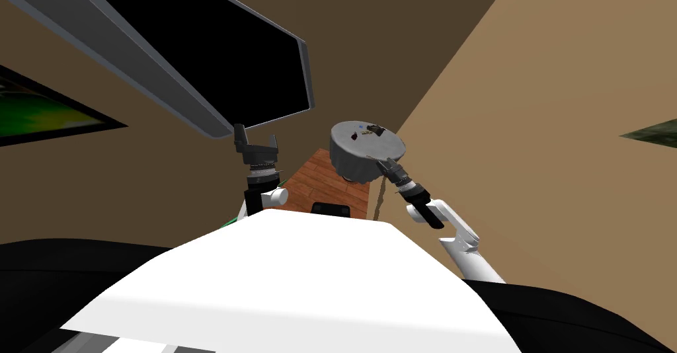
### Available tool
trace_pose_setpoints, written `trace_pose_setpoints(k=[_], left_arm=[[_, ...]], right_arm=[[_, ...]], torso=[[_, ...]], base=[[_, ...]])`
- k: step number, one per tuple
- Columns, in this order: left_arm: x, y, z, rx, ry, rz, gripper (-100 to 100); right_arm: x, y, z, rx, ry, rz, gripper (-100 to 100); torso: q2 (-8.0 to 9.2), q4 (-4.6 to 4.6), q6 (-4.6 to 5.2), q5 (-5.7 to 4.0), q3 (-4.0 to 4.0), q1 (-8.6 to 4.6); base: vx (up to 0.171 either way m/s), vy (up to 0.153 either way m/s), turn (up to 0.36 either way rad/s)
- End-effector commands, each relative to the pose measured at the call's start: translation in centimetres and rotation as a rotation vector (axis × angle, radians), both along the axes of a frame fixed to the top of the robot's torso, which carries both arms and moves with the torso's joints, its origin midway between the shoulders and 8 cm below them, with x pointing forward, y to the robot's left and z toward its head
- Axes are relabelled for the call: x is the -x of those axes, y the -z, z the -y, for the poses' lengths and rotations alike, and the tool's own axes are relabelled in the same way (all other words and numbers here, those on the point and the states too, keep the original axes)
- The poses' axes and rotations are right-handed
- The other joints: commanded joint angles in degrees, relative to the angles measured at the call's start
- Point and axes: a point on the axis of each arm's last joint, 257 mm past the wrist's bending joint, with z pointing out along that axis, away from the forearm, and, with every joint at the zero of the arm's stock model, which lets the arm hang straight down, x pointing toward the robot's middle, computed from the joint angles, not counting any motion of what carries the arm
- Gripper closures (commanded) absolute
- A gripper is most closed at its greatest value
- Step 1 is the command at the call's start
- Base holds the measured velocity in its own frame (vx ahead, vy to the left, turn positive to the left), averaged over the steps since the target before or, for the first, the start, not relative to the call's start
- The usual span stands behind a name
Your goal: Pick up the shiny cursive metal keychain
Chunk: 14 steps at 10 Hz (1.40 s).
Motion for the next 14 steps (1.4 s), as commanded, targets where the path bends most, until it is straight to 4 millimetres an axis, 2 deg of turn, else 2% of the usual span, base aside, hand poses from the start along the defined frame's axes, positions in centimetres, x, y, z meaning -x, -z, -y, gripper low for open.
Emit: trace_pose_setpoints(k=[1,6,7,8,9,12,13,14], left_arm=[[0.0,0.0,0.0,0.000,0.000,0.000,0],[0.0,0.0,0.0,0.000,0.000,0.000,0],[0.0,0.0,0.0,0.000,0.000,0.000,0],[0.0,0.0,0.0,0.000,0.000,0.000,0],[0.0,0.0,0.0,0.000,0.000,0.000,0],[0.0,0.0,0.0,0.000,0.000,0.000,0],[0.0,0.0,0.0,0.000,0.000,0.000,0],[0.0,0.0,0.0,0.000,0.000,0.000,0]], right_arm=[[-0.1,0.4,0.1,0.060,-0.010,-0.007,-100],[-0.7,3.0,1.5,0.281,-0.020,-0.047,-100],[-0.7,3.0,1.4,0.308,-0.032,-0.050,-100],[-0.9,4.0,2.1,0.357,-0.027,-0.066,-100],[-0.9,4.0,2.1,0.381,-0.038,-0.069,-100],[-1.0,6.1,3.8,0.501,-0.040,-0.114,-100],[-1.0,6.1,3.8,0.532,-0.055,-0.117,-100],[-1.0,7.2,4.8,0.575,-0.049,-0.143,-100]], torso=[[0.00,0.00,0.00,0.00,0.00,0.00],[-0.10,-0.02,0.02,-0.01,-0.06,-0.05],[-0.09,-0.02,0.01,-0.01,-0.05,-0.03],[-0.13,-0.02,0.02,-0.01,-0.07,-0.04],[-0.18,-0.04,0.00,-0.01,-0.10,-0.03],[-0.25,-0.05,0.01,-0.01,-0.14,-0.06],[-0.27,-0.06,0.01,-0.01,-0.15,-0.03],[-0.28,-0.06,0.02,-0.01,-0.16,-0.06]], base=[[-0.047,0.053,0.034],[-0.031,0.046,0.047],[-0.018,0.040,0.026],[-0.002,0.045,0.070],[0.000,0.035,0.025],[0.013,0.040,0.042],[0.017,0.036,0.028],[0.022,0.035,0.046]])
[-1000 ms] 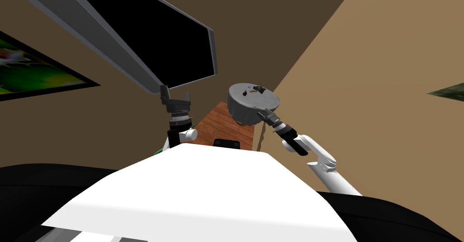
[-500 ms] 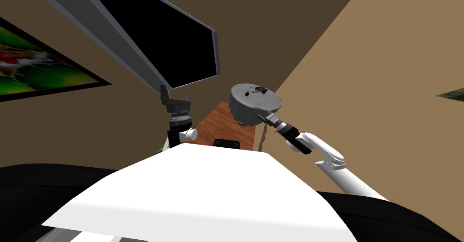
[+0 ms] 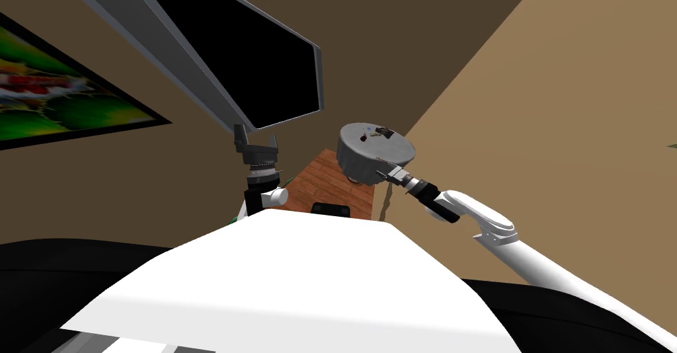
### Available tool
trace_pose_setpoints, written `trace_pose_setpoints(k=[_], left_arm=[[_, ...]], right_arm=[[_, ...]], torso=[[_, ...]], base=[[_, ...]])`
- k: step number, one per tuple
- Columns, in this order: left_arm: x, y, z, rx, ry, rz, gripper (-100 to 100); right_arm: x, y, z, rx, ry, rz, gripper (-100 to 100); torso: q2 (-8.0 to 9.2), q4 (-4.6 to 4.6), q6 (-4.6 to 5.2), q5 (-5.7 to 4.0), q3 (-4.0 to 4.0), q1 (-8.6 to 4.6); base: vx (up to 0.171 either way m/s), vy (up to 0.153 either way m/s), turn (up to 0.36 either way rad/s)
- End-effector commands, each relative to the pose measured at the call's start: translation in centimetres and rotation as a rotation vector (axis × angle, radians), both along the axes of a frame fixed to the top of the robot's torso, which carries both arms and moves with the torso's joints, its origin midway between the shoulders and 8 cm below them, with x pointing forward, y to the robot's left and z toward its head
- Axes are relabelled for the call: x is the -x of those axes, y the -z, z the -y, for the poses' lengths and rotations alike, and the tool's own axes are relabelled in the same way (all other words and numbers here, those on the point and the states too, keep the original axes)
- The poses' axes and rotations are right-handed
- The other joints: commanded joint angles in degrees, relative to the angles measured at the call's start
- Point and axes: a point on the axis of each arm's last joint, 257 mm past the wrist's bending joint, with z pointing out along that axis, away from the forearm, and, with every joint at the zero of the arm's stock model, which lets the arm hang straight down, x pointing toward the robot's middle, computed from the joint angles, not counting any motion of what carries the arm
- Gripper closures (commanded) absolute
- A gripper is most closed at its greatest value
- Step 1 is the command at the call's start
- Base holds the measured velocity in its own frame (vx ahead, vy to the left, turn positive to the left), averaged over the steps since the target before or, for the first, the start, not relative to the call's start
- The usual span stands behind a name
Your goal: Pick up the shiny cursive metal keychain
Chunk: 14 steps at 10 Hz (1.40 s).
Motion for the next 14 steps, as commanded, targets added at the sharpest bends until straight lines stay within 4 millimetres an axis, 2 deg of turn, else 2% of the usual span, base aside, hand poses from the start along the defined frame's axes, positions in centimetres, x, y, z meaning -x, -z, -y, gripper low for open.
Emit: trace_pose_setpoints(k=[1,2,3,4,5,6,7,8,9,10,11,12,13,14], left_arm=[[0.0,0.0,0.0,0.000,0.000,0.000,0],[0.0,0.0,0.0,0.000,0.000,0.000,0],[0.0,0.0,0.0,0.000,0.000,0.000,0],[0.0,0.0,0.0,0.000,0.000,0.000,0],[0.0,0.0,0.0,0.000,0.000,0.000,0],[0.0,0.0,0.0,0.000,0.000,0.000,0],[0.0,0.0,0.0,0.000,0.000,0.000,0],[0.0,0.0,0.0,0.000,0.000,0.000,0],[0.0,0.0,0.0,0.000,0.000,0.000,0],[0.0,0.0,0.0,0.000,0.000,0.000,0],[0.0,0.0,0.0,0.000,0.000,0.000,0],[0.0,0.0,0.0,0.000,0.000,0.000,0],[0.0,0.0,0.0,0.000,0.000,0.000,0],[0.0,0.0,0.0,0.000,0.000,0.000,0]], right_arm=[[0.0,0.5,0.6,0.053,-0.010,-0.016,-100],[0.0,1.6,1.7,0.098,0.000,-0.041,-100],[0.0,1.5,1.7,0.121,-0.012,-0.045,-100],[0.2,2.7,2.9,0.164,-0.002,-0.072,-100],[0.1,2.6,3.0,0.187,-0.013,-0.075,-100],[0.3,3.7,4.2,0.226,0.000,-0.103,-100],[0.3,3.6,4.3,0.251,-0.013,-0.106,-100],[0.6,4.7,5.7,0.292,-0.001,-0.135,-100],[0.5,4.6,5.8,0.314,-0.011,-0.138,-100],[0.8,5.6,7.2,0.355,0.000,-0.167,-100],[0.7,5.4,7.3,0.375,-0.009,-0.169,-100],[1.1,6.3,8.8,0.418,0.002,-0.199,-100],[1.0,6.2,8.9,0.435,-0.007,-0.200,-100],[1.4,6.9,10.4,0.482,0.002,-0.229,-100]], torso=[[0.00,0.00,0.00,0.00,0.00,0.00],[-0.01,0.00,0.00,0.00,-0.01,-0.03],[-0.06,-0.01,-0.01,-0.01,-0.03,-0.04],[-0.05,-0.01,0.01,-0.01,-0.03,-0.04],[-0.11,-0.02,0.00,0.00,-0.06,0.01],[-0.10,-0.03,0.01,0.00,-0.06,-0.01],[-0.10,-0.02,0.00,-0.01,-0.06,-0.02],[-0.09,-0.02,0.01,-0.01,-0.05,-0.05],[-0.15,-0.03,0.00,-0.01,-0.09,-0.03],[-0.13,-0.03,0.01,-0.01,-0.08,-0.05],[-0.16,-0.04,0.00,-0.01,-0.10,-0.04],[-0.14,-0.04,0.01,-0.01,-0.09,-0.05],[-0.17,-0.04,0.00,-0.02,-0.10,-0.06],[-0.13,-0.03,0.01,-0.02,-0.08,-0.06]], base=[[0.025,0.025,0.029],[0.038,0.024,0.062],[0.034,0.026,0.025],[0.054,0.039,0.045],[0.048,0.031,0.020],[0.047,0.027,0.048],[0.042,0.018,0.023],[0.066,0.026,0.048],[0.056,0.020,0.020],[0.064,0.025,0.039],[0.056,0.020,0.024],[0.066,0.018,0.046],[0.054,0.015,0.019],[0.060,0.020,0.040]])
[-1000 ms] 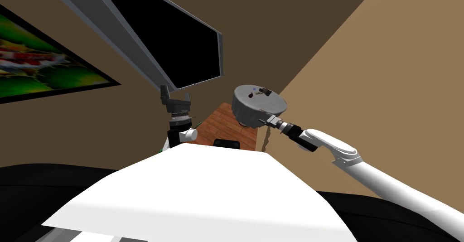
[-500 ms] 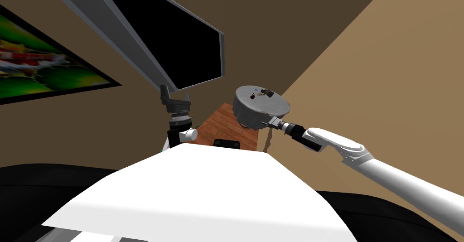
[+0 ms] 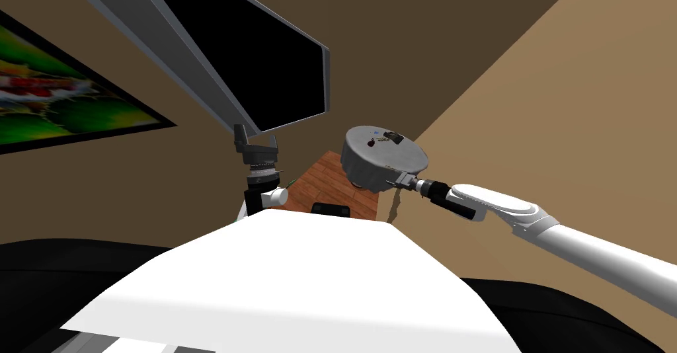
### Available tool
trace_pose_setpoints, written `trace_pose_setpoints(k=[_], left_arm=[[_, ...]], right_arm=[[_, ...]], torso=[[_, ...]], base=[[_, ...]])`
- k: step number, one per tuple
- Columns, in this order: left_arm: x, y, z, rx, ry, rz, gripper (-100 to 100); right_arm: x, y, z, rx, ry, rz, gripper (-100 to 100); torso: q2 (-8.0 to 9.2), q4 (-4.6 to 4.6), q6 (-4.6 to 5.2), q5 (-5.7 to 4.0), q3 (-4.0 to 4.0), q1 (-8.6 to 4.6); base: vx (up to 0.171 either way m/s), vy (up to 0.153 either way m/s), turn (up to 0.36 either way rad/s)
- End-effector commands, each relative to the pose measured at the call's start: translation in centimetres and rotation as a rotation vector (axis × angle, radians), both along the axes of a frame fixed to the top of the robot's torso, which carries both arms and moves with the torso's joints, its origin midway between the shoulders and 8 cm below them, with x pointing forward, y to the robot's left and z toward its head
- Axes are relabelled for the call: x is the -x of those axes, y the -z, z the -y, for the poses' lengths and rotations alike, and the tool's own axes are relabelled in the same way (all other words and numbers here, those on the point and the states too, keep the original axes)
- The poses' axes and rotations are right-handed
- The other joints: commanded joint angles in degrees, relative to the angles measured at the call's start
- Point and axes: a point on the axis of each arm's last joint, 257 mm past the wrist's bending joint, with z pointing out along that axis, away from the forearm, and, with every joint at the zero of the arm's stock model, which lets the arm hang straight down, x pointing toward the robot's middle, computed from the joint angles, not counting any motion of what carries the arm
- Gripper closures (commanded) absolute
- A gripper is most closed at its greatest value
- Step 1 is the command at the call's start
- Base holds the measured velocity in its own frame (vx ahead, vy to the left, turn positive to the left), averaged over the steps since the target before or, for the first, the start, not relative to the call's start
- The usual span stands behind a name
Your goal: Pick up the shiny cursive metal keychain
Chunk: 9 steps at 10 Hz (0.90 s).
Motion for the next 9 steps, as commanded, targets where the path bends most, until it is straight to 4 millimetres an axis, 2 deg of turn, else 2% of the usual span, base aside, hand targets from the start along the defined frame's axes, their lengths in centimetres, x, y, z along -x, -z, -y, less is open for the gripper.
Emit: trace_pose_setpoints(k=[1,2,4,6,7,9], left_arm=[[0.0,0.0,0.0,0.000,0.000,0.000,0],[0.0,0.0,0.0,0.000,0.000,0.000,0],[0.0,0.0,0.0,0.000,0.000,0.000,0],[0.0,0.0,0.0,0.000,0.000,0.000,0],[0.0,0.0,0.0,0.000,0.000,0.000,0],[0.0,0.0,0.0,0.000,0.000,0.000,0]], right_arm=[[0.1,0.3,0.8,0.038,-0.002,-0.016,-100],[0.5,0.9,2.4,0.088,0.005,-0.041,-100],[0.4,0.8,2.4,0.095,0.001,-0.042,-100],[1.1,1.6,5.3,0.189,0.013,-0.087,-100],[0.5,0.9,5.2,0.204,0.001,-0.076,-100],[1.0,1.4,5.4,0.203,0.004,-0.089,-100]], torso=[[0.00,0.00,0.00,0.00,0.00,0.00],[0.03,0.00,0.01,0.00,0.01,0.00],[0.00,0.00,0.01,0.00,0.00,0.00],[0.08,0.02,0.01,0.00,0.05,-0.01],[-0.01,0.00,0.01,0.00,-0.01,0.01],[0.07,0.01,0.02,-0.01,0.04,-0.02]], base=[[0.052,0.017,0.020],[0.067,0.019,0.038],[0.044,0.013,0.009],[0.059,0.022,0.046],[0.071,0.019,0.016],[0.021,0.003,-0.002]])
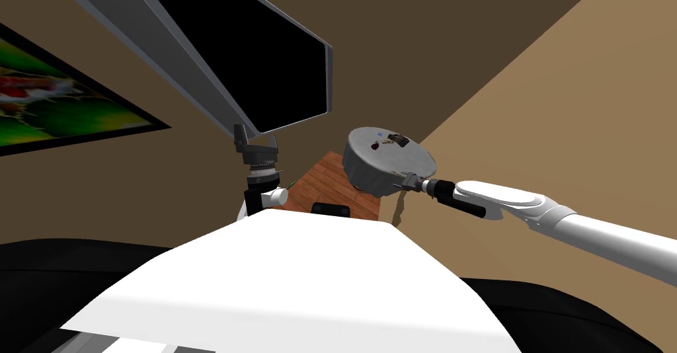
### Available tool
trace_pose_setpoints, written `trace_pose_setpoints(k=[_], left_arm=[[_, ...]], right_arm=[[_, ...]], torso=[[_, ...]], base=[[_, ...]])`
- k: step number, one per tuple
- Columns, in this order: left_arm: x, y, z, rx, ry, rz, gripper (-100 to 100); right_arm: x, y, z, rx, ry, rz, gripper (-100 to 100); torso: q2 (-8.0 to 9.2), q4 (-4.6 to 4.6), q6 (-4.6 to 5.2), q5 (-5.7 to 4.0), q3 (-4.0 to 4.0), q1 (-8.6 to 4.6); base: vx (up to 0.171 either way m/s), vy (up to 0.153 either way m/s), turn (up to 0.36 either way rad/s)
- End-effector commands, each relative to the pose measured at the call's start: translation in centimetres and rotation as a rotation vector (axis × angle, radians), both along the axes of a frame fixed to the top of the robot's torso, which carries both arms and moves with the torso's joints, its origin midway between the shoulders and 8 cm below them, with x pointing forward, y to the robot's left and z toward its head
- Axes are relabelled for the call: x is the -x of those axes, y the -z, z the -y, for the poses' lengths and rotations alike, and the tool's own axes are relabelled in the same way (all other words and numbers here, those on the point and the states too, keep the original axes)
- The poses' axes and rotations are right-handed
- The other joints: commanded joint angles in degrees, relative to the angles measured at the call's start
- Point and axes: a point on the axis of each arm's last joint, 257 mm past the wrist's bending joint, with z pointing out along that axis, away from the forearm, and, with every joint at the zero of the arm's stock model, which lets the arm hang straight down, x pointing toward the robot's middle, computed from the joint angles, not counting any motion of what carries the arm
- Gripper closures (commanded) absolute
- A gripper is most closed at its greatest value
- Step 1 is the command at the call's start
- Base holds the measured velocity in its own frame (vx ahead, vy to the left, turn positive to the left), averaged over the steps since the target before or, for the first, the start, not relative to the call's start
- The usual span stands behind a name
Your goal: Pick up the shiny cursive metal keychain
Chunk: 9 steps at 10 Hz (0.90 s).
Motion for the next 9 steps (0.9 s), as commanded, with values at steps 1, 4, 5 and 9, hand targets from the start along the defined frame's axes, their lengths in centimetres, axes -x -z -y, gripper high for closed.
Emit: trace_pose_setpoints(k=[1,4,5,9], left_arm=[[0.0,0.0,0.0,0.000,0.000,0.000,0],[0.0,0.0,0.0,0.000,0.000,0.000,0],[0.0,0.0,0.0,0.000,0.000,0.000,0],[0.0,0.0,0.0,0.000,0.000,0.000,0]], right_arm=[[0.5,0.3,1.5,0.051,0.001,-0.025,-100],[0.5,0.3,1.5,0.051,0.001,-0.025,-100],[0.6,0.3,2.8,0.098,0.001,-0.042,-100],[0.9,-0.2,6.2,0.234,-0.009,-0.085,-100]], torso=[[0.00,0.00,0.00,0.00,0.00,0.00],[-0.01,0.00,0.00,0.00,-0.01,0.01],[0.04,0.01,0.00,0.00,0.03,0.00],[-0.20,-0.05,-0.01,0.03,-0.12,0.13]], base=[[0.027,0.013,0.031],[0.019,0.005,0.006],[0.030,0.006,0.028],[0.066,0.027,0.034]])
